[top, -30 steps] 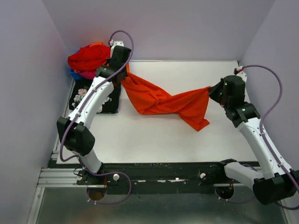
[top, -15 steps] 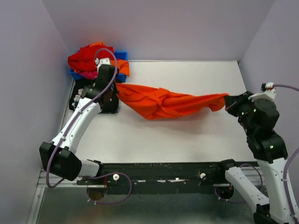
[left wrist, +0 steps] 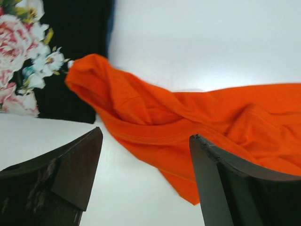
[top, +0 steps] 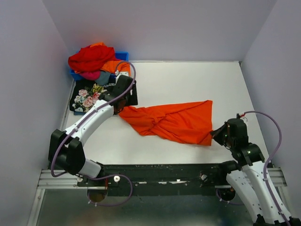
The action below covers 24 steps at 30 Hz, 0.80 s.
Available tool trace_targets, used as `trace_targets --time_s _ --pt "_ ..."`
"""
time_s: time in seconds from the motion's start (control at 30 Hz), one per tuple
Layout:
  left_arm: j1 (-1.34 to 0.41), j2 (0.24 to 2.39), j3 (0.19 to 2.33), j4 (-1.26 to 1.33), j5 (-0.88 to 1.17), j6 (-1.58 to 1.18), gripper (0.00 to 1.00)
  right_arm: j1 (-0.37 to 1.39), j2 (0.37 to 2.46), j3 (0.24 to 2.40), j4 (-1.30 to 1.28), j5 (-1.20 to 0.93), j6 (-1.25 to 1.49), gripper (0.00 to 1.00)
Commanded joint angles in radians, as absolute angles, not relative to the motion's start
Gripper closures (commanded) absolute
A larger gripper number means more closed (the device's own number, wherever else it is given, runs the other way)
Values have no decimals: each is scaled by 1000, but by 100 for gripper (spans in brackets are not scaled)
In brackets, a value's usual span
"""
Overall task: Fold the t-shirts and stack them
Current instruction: Flatten out the tshirt
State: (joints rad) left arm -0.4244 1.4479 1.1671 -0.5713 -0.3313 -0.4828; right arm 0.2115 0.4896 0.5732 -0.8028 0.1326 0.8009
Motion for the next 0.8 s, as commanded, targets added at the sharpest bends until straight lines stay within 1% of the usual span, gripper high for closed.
trace_targets --time_s 0.0,0.1,0.2,0.27,0.4,0.6,0.63,0.67,0.77 --pt "-543 1401 1233 -595 -384 -495 11 206 514 520 -746 78 831 99" --pt "-604 1391 1197 -566 -313 -505 13 206 535 505 -713 58 830 99" --pt "-670 1407 1163 -534 -258 -491 11 206 557 502 -693 45 824 99" --pt "-689 1439 1155 -519 -223 -459 10 206 561 503 -686 40 818 99" --pt "-695 1538 1172 -522 -157 -416 10 206 563 502 -678 40 813 99" --pt "-709 1650 1203 -489 -126 -394 16 206 565 497 -669 32 808 99" --pt "-707 1670 1210 -488 -121 -393 18 206 565 497 -667 32 808 99" --pt "-709 1692 1221 -492 -112 -390 24 206 566 497 -667 32 808 99" --pt "-710 1735 1244 -500 -89 -390 50 206 572 499 -664 34 807 99"
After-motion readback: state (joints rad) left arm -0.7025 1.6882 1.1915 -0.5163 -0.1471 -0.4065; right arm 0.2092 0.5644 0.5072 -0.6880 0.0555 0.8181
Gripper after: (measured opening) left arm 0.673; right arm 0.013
